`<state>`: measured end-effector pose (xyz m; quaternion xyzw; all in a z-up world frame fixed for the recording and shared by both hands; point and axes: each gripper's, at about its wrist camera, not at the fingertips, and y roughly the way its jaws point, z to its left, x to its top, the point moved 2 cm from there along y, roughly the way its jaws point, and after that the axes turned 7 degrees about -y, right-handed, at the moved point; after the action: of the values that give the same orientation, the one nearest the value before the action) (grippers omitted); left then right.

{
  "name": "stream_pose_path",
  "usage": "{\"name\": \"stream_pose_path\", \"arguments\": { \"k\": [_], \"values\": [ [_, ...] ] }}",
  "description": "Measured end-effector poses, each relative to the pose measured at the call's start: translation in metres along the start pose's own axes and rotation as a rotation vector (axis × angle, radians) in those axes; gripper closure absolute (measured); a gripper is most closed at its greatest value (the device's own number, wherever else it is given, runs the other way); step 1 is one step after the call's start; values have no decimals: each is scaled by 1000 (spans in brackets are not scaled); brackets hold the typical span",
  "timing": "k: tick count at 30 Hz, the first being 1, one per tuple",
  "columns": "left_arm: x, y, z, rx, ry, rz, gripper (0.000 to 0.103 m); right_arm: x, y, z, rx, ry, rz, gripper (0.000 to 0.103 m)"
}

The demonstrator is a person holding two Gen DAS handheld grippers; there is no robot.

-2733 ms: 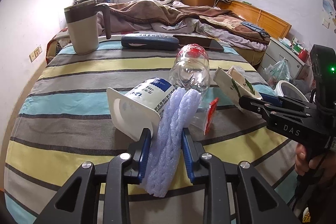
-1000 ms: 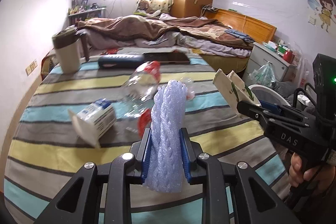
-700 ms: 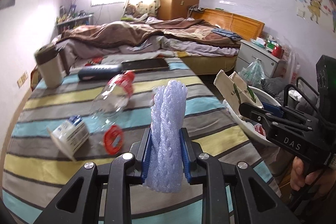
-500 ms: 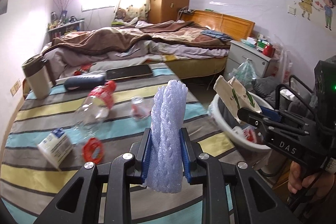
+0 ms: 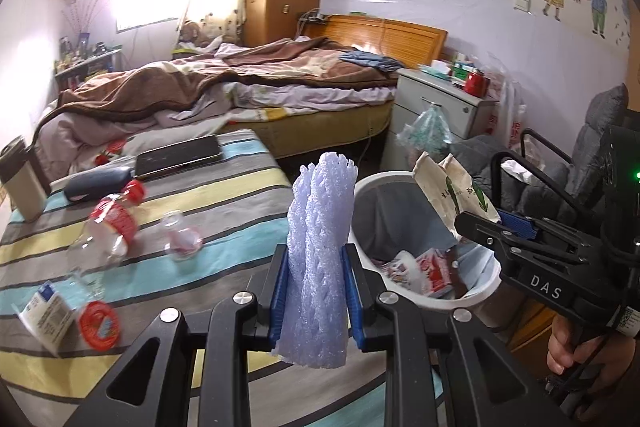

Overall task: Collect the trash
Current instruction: 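Carry the foam net and paper bag over the trash bin with both grippers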

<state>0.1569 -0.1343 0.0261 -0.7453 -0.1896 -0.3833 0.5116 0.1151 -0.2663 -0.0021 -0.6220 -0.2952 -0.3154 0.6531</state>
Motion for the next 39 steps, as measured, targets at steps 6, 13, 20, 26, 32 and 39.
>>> {"name": "stream_pose_path", "arguments": {
  "k": [6, 13, 20, 26, 32, 39],
  "values": [
    [6, 15, -28, -43, 27, 7, 76, -3, -1, -16, -46, 18, 11, 62],
    [6, 43, -48, -72, 37, 47, 76, -8, 4, -38, -85, 33, 45, 62],
    [7, 62, -61, -90, 46, 69, 75, -14, 9, -51, -119, 37, 80, 62],
    [4, 74, -65, -87, 50, 91, 73, -16, 15, -59, -143, 35, 112, 61],
    [2, 79, -65, -93, 40, 97, 48, -20, 22, -63, -156, 43, 140, 56],
    [1, 77, -60, -99, 34, 93, 48, -20, 17, -63, -172, 55, 120, 48]
  ]
}}
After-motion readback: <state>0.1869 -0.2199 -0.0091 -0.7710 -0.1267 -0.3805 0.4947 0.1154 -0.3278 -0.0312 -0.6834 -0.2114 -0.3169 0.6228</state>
